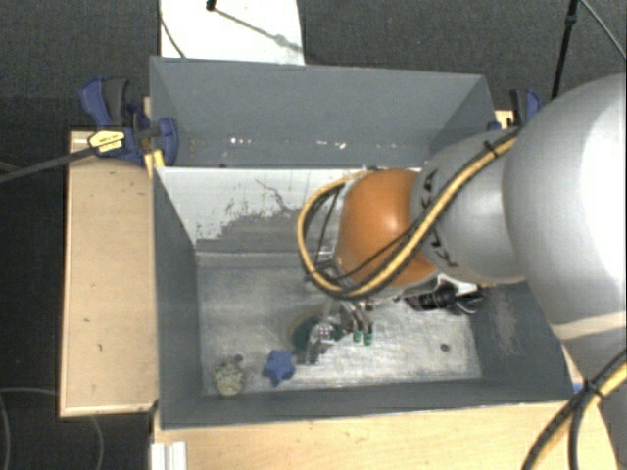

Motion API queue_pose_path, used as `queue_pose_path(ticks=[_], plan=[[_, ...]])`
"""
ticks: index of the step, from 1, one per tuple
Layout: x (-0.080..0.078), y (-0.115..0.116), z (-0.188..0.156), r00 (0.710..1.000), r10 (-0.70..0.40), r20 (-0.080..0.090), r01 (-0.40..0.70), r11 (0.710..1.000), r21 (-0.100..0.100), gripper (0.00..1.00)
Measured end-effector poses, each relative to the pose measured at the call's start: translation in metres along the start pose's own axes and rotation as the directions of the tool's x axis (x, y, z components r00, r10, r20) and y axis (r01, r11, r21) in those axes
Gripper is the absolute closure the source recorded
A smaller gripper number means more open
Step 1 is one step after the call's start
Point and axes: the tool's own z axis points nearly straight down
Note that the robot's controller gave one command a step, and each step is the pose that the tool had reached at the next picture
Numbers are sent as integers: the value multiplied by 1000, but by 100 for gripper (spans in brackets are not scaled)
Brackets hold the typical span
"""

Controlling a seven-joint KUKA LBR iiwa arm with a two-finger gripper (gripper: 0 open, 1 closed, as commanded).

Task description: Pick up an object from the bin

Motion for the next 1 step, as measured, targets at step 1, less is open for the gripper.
queue_pose_path(ticks=[1], plan=[[-3,2,-5,1000,1,10,-1,1000,-3,100]])
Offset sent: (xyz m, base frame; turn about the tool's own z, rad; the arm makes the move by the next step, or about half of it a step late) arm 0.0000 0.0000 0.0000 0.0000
